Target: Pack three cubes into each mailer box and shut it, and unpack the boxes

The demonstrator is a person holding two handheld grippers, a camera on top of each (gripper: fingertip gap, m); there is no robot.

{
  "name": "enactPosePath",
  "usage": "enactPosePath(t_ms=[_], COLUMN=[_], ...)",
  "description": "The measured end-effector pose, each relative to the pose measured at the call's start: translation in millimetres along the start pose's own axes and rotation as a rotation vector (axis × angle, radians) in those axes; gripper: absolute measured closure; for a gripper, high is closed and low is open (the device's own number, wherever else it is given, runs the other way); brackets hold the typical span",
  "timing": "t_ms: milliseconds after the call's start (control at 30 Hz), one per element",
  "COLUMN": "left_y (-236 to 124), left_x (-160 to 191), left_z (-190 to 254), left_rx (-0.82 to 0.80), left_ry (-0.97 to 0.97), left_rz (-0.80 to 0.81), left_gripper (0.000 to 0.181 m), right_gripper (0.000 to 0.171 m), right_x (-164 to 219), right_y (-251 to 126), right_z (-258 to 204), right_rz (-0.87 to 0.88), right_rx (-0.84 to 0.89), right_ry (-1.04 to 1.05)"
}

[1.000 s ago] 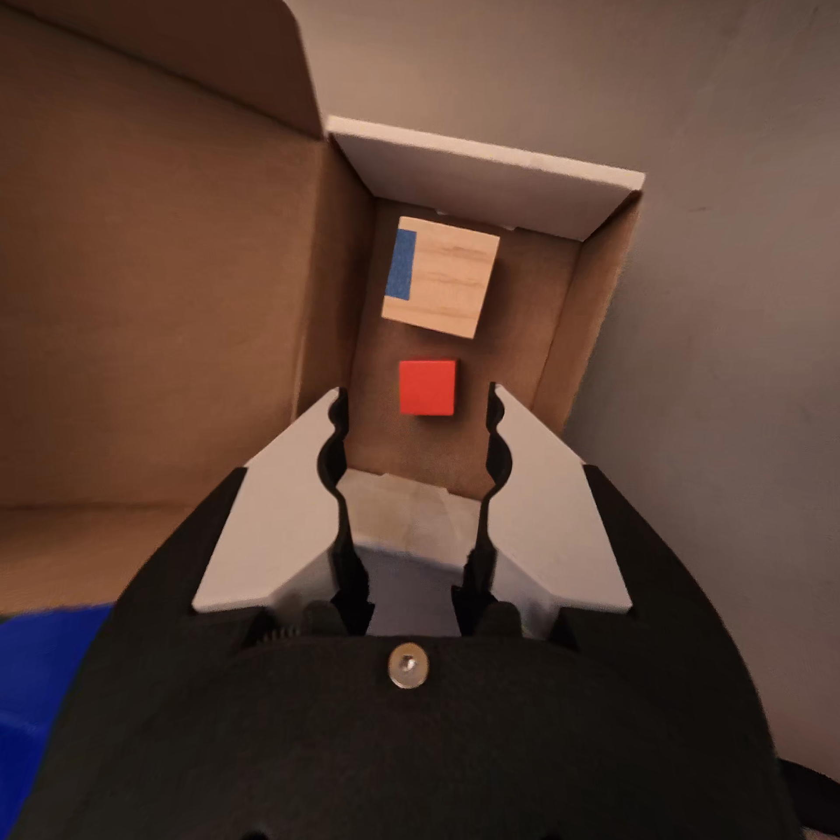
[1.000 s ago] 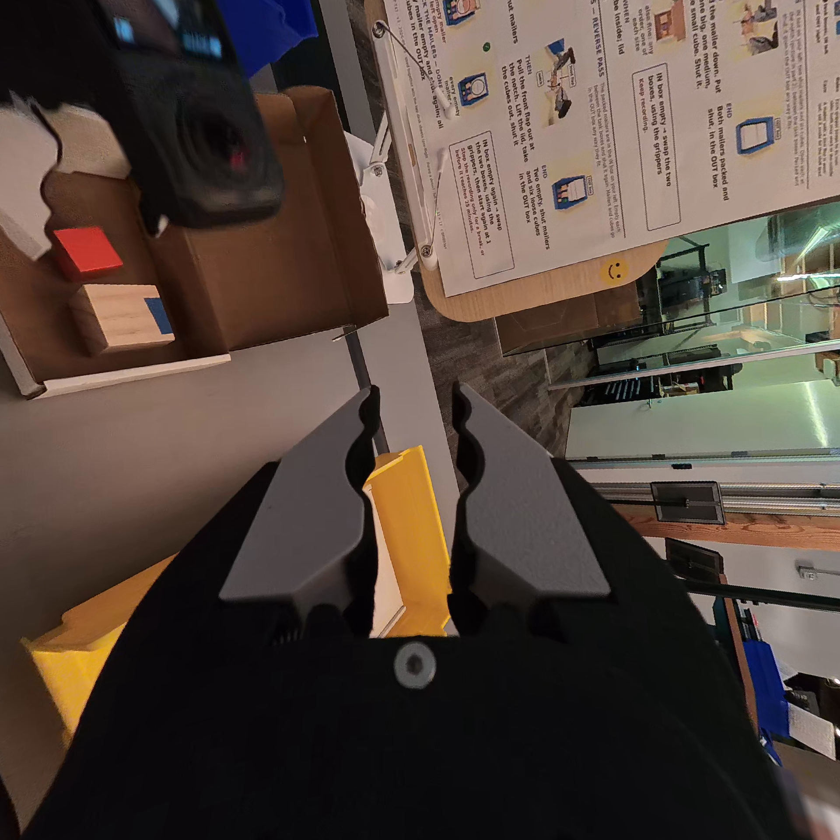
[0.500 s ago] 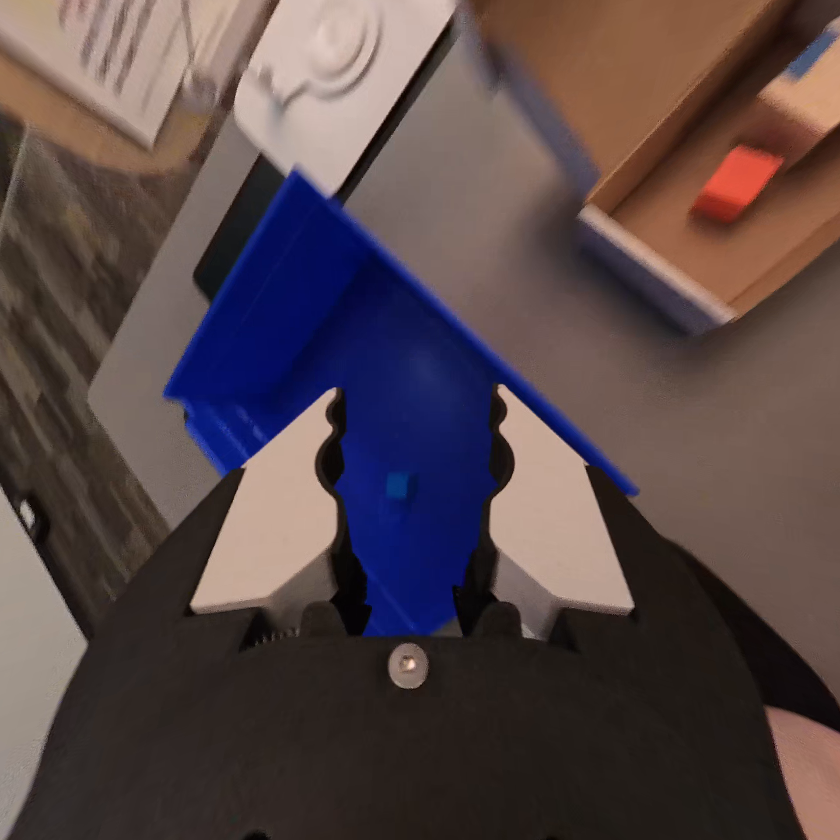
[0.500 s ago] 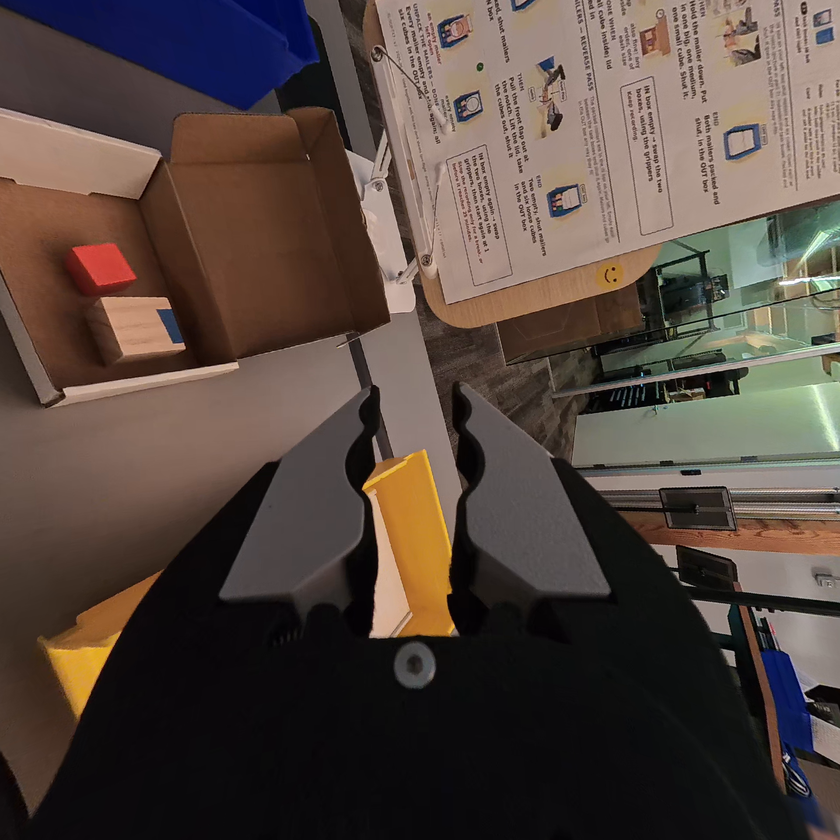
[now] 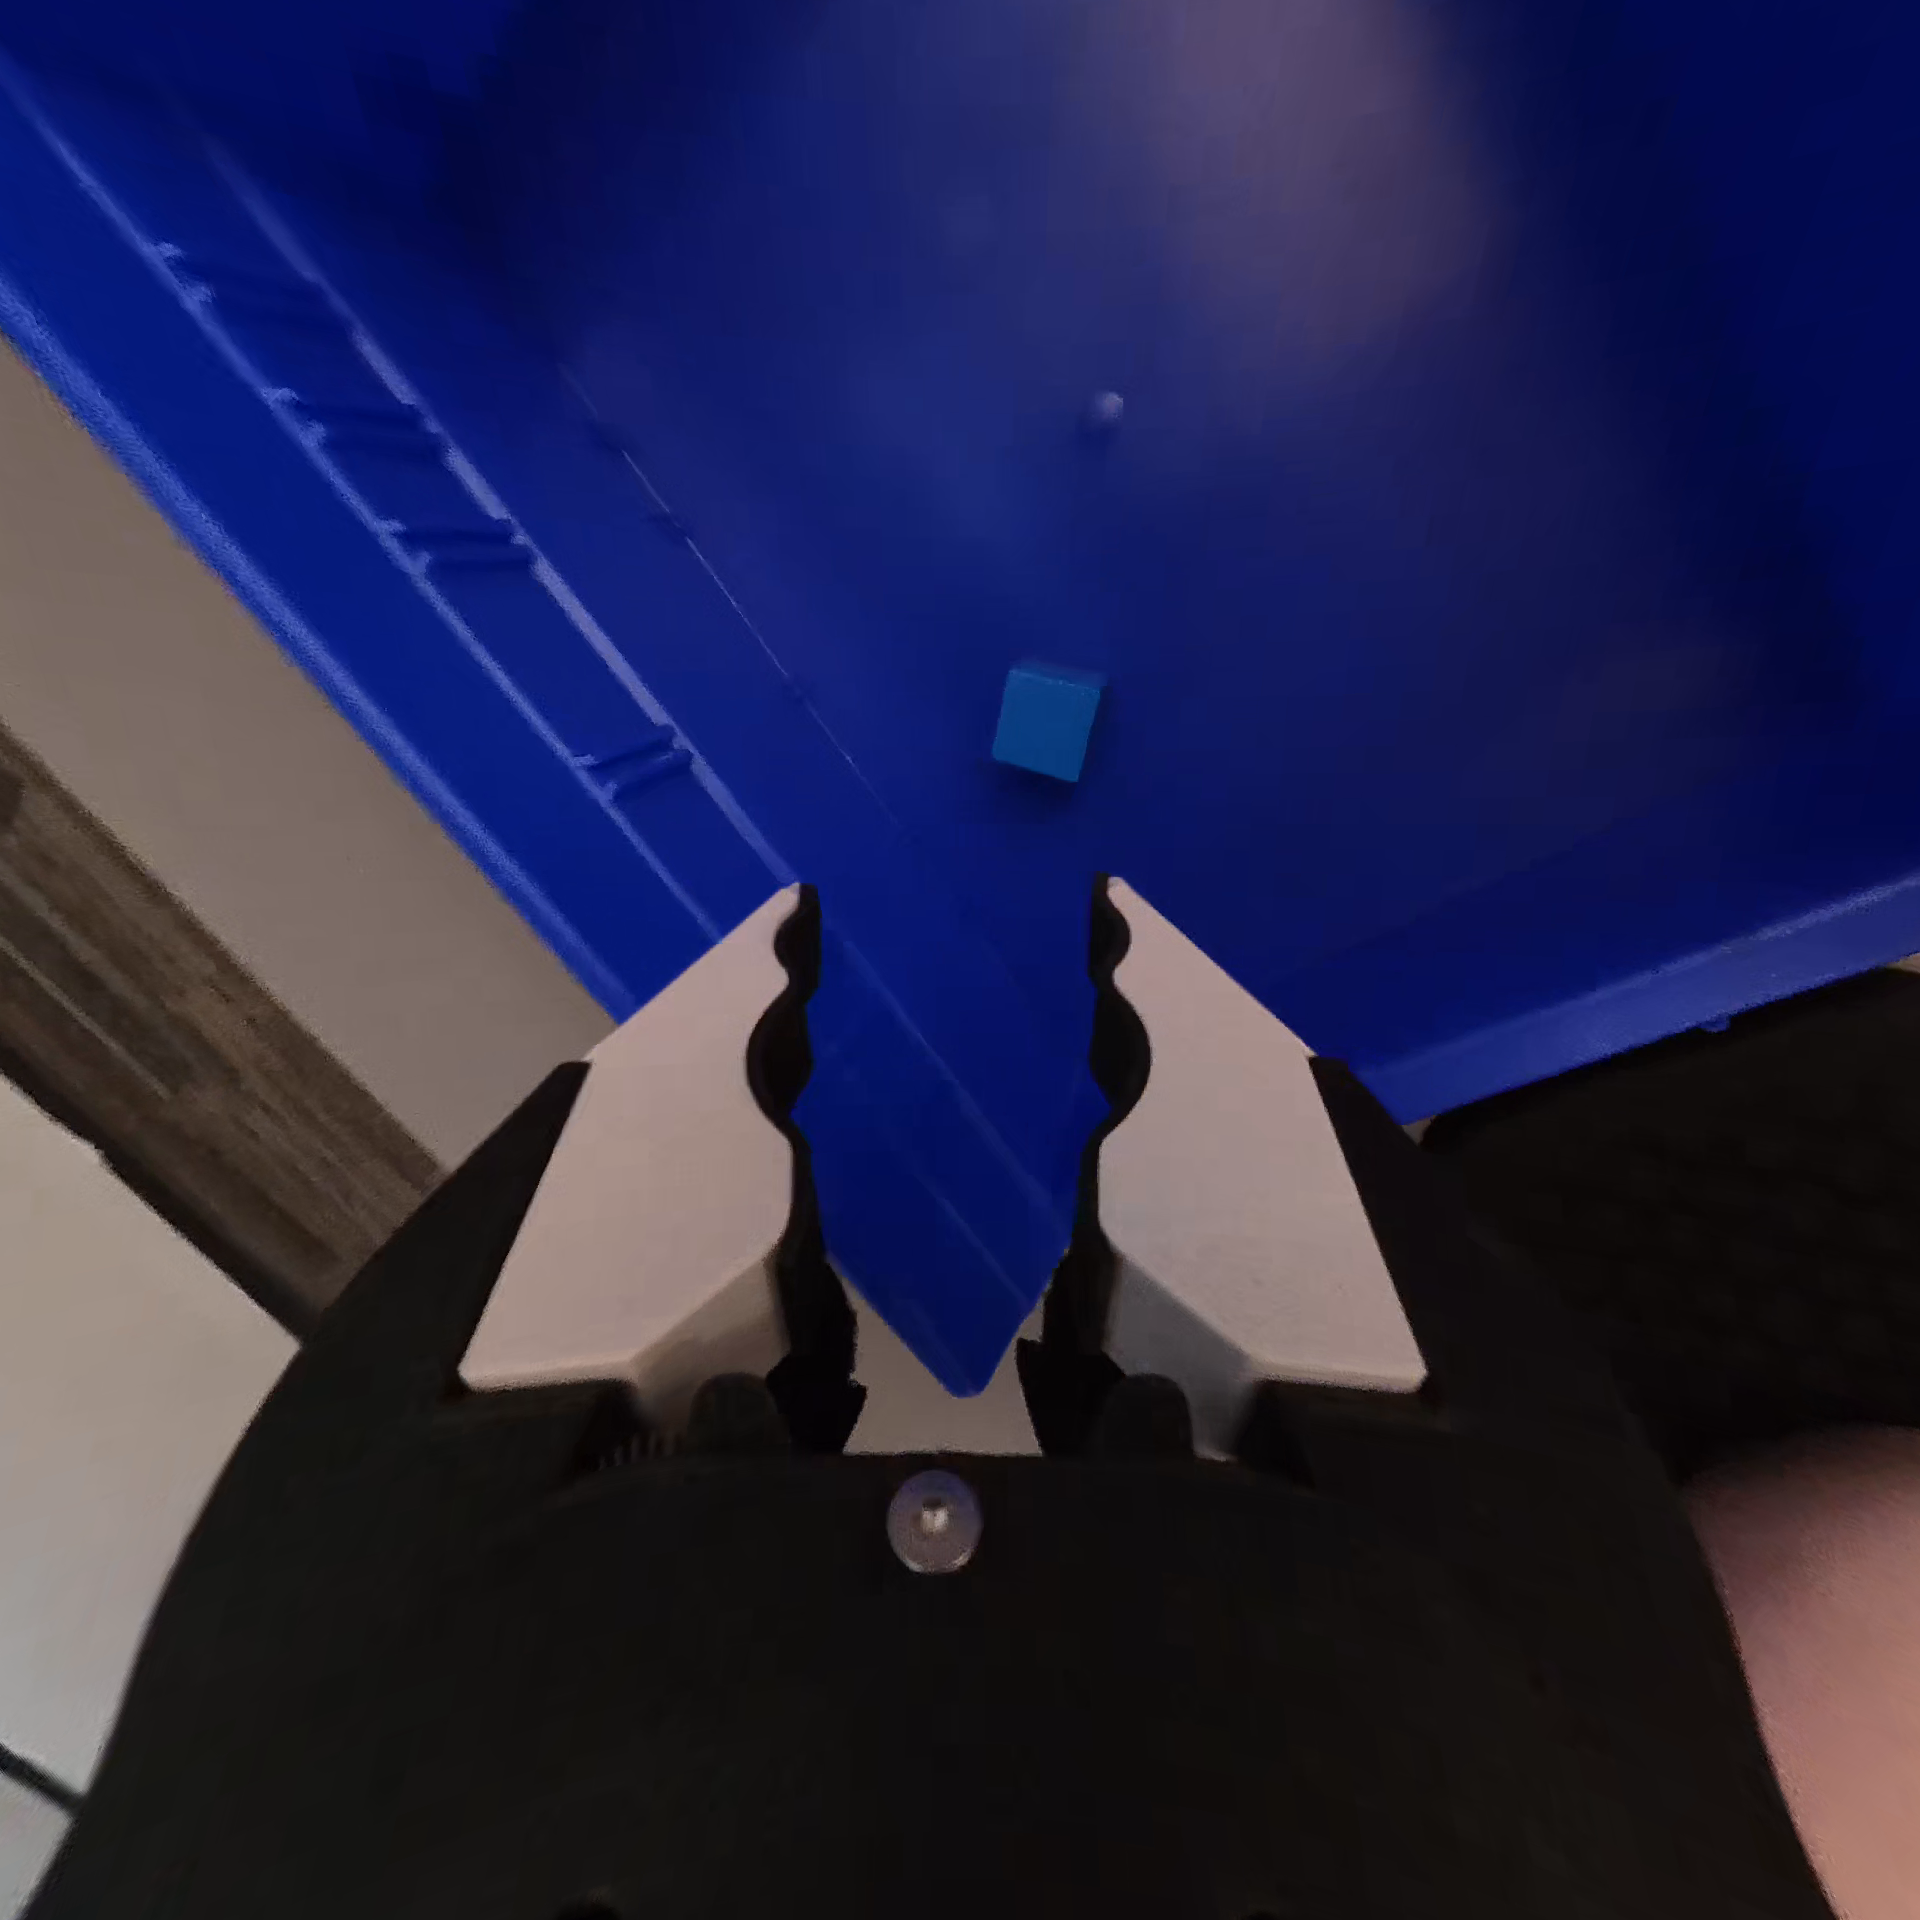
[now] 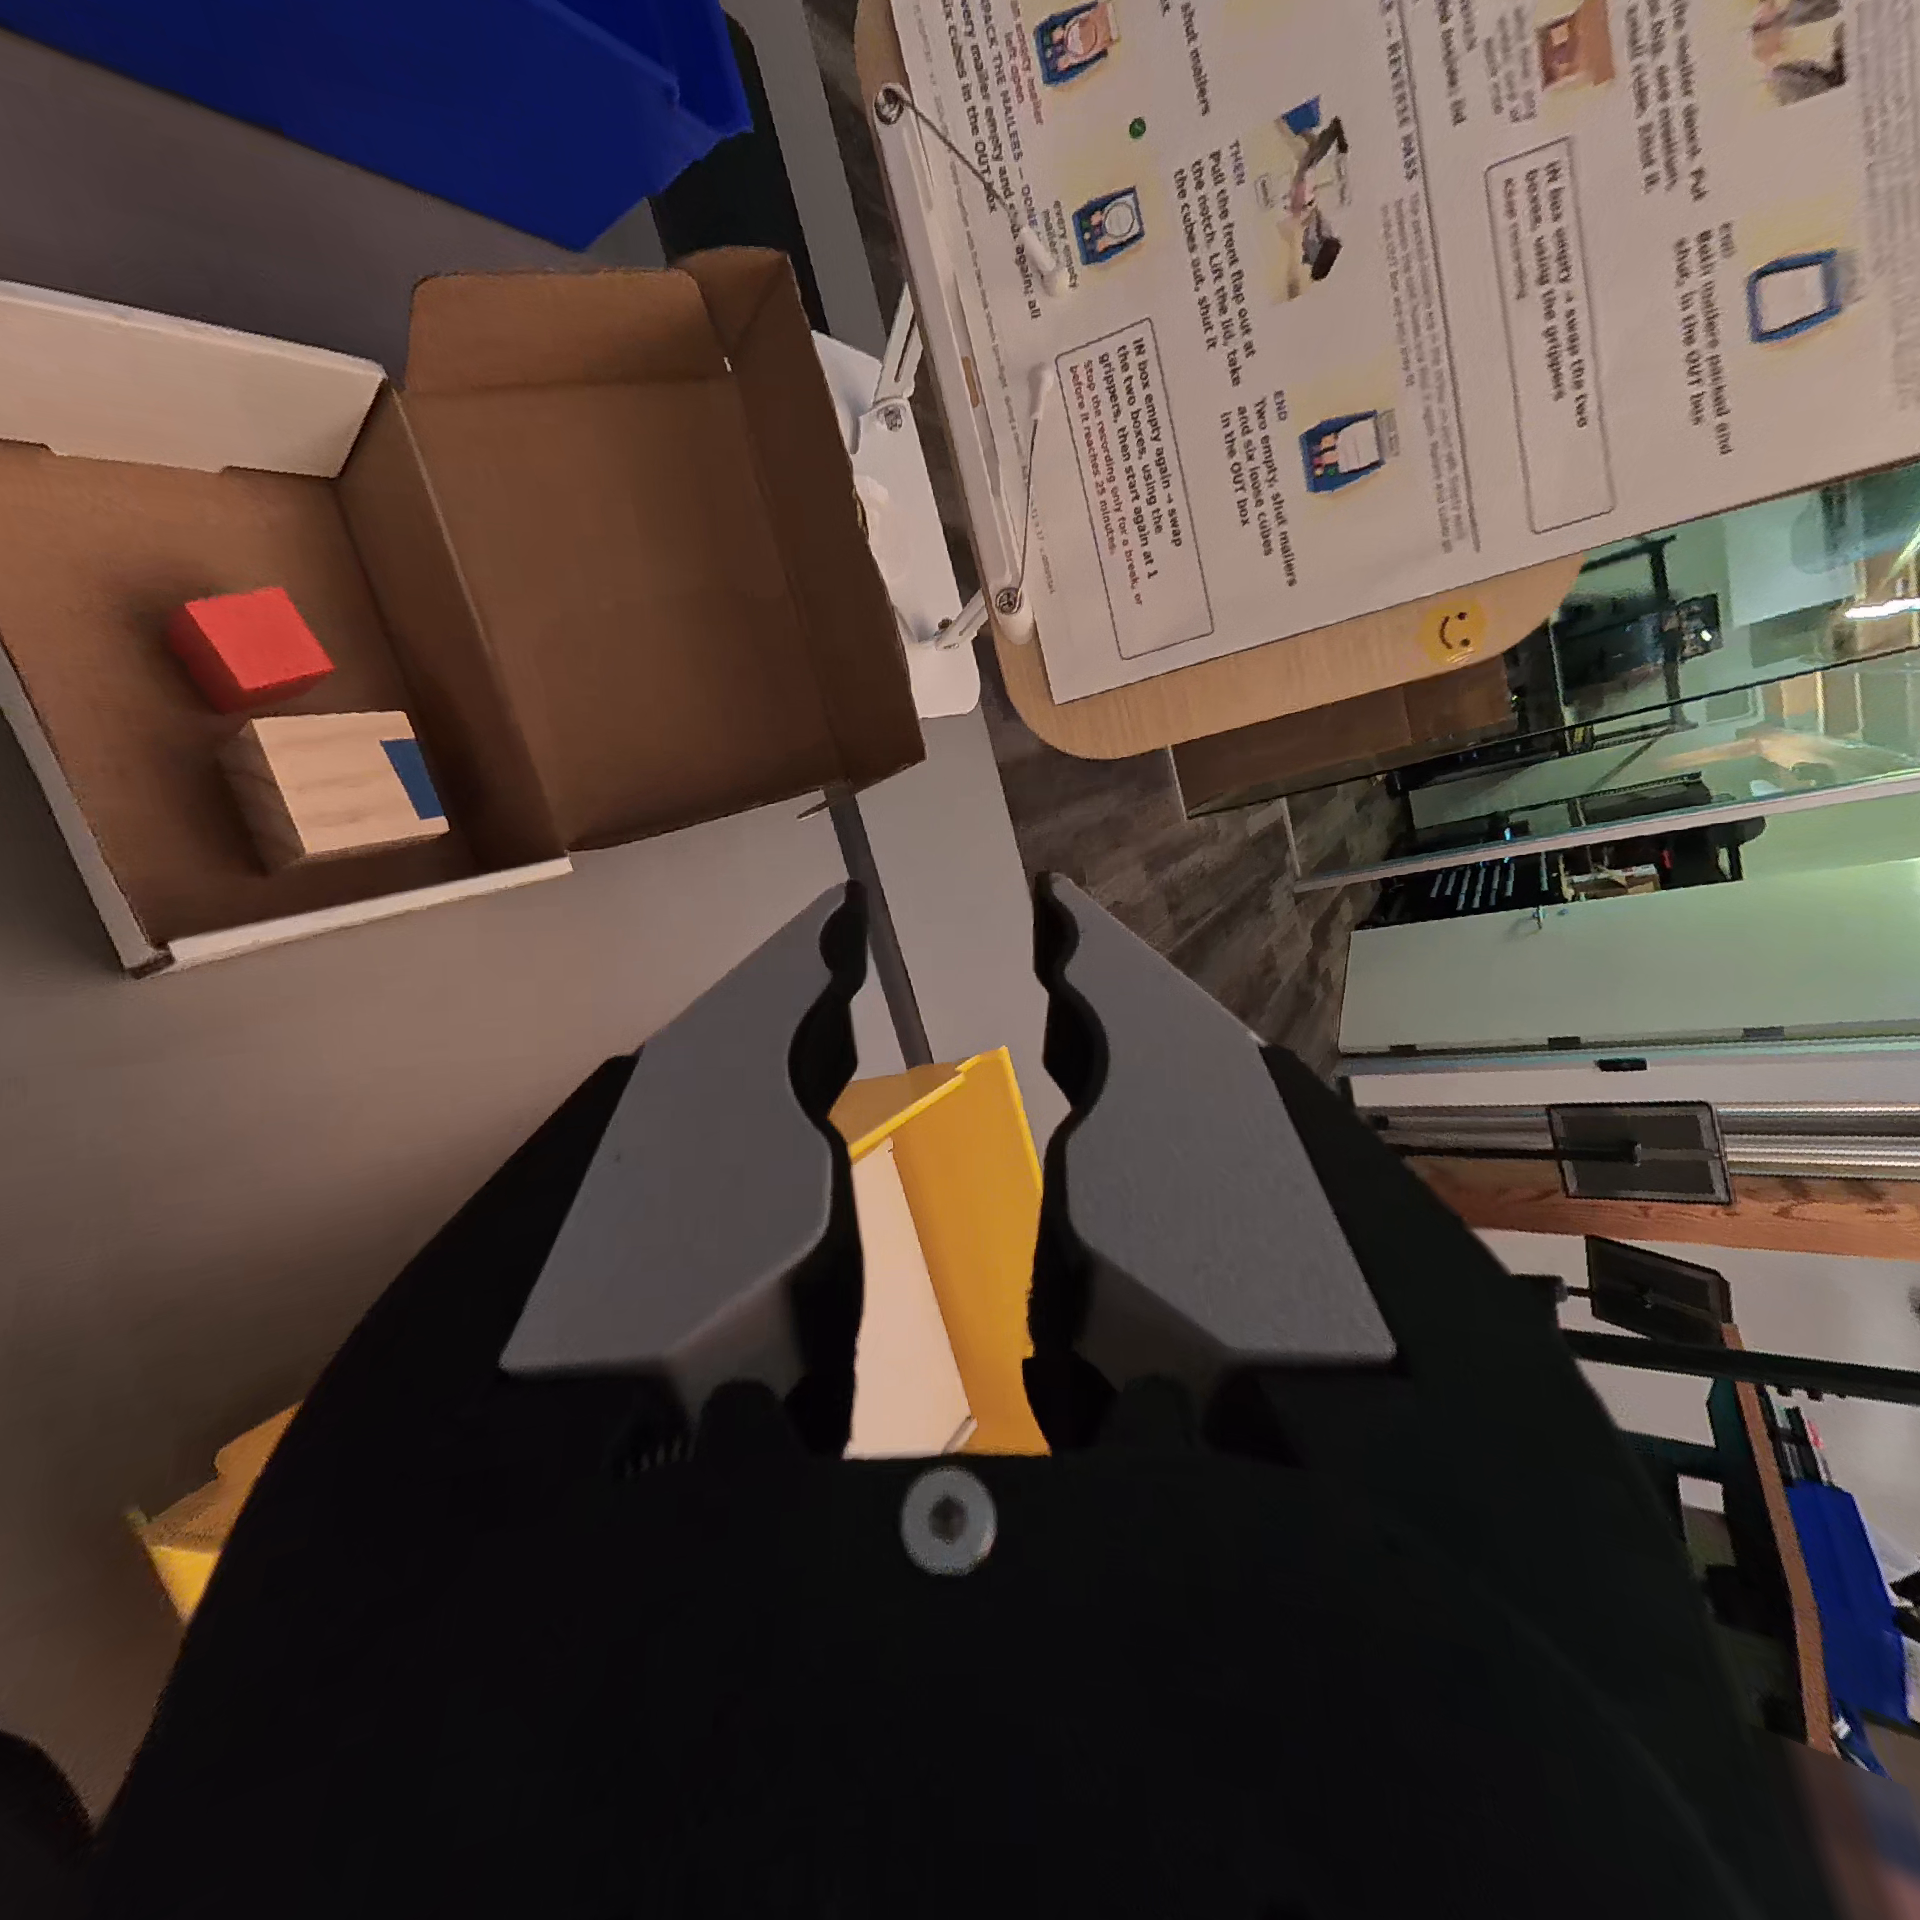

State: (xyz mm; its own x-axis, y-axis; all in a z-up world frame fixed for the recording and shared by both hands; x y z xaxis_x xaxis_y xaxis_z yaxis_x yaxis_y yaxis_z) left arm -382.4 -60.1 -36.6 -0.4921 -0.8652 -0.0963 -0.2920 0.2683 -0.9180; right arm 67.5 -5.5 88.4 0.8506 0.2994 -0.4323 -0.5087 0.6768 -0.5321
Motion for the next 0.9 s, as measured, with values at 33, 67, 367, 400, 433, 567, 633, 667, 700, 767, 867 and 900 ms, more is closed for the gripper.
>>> enactPosePath(t_ms=[33, 67, 367, 400, 433, 567, 633, 667, 700, 767, 867, 900], left_y=[5, 10, 42, 46, 49, 55, 53, 53, 53, 49, 32, 23], left_x=[0, 0, -12, -12, -12, -12, -12, -12, -13, -14, -19, -23], left_z=[2, 3, 14, 15, 16, 19, 23, 24, 22, 19, 11, 9], left_rx=[0.028, 0.049, 0.122, 0.132, 0.144, 0.193, 0.224, 0.219, 0.192, 0.14, -0.035, -0.115], left_ry=[0.004, 0.013, 0.093, 0.095, 0.099, 0.103, 0.125, 0.136, 0.143, 0.141, 0.152, 0.163], left_rz=[-0.008, -0.014, -0.077, -0.084, -0.091, -0.114, -0.107, -0.102, -0.1, -0.112, -0.159, -0.176], left_gripper=[0.13, 0.129, 0.134, 0.135, 0.136, 0.146, 0.16, 0.16, 0.16, 0.16, 0.16, 0.16], right_gripper=[0.139, 0.139, 0.139, 0.139, 0.139, 0.139, 0.139, 0.139, 0.139, 0.139, 0.139, 0.139], right_x=[0, 1, 0, -1, -1, 0, 1, 1, 0, 0, 1, 1], right_y=[3, 6, 15, 16, 17, 23, 25, 26, 26, 28, 29, 28], right_z=[-1, -2, -8, -8, -9, -12, -14, -15, -16, -16, -18, -18], right_rz=[-0.015, -0.031, -0.052, -0.048, -0.047, -0.072, -0.086, -0.089, -0.089, -0.092, -0.105, -0.108], right_rx=[-0.003, -0.005, -0.035, -0.039, -0.044, -0.064, -0.07, -0.073, -0.075, -0.079, -0.085, -0.085], right_ry=[-0.001, -0.004, -0.027, -0.026, -0.026, -0.042, -0.052, -0.055, -0.057, -0.06, -0.071, -0.074])
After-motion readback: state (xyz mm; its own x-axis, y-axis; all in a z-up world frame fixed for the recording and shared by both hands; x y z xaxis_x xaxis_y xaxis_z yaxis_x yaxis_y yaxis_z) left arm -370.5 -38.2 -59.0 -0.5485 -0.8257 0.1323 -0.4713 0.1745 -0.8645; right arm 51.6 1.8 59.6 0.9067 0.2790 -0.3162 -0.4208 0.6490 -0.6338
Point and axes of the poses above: each gripper's, where its closed fingertips meet, y out along the fingers, x out of its underside, z = x × y across the jaws, the point moved 7 cm from there along -y, back along the fingers, and after that the axes turned 7 degrees about -x, right-handed, at the moved point
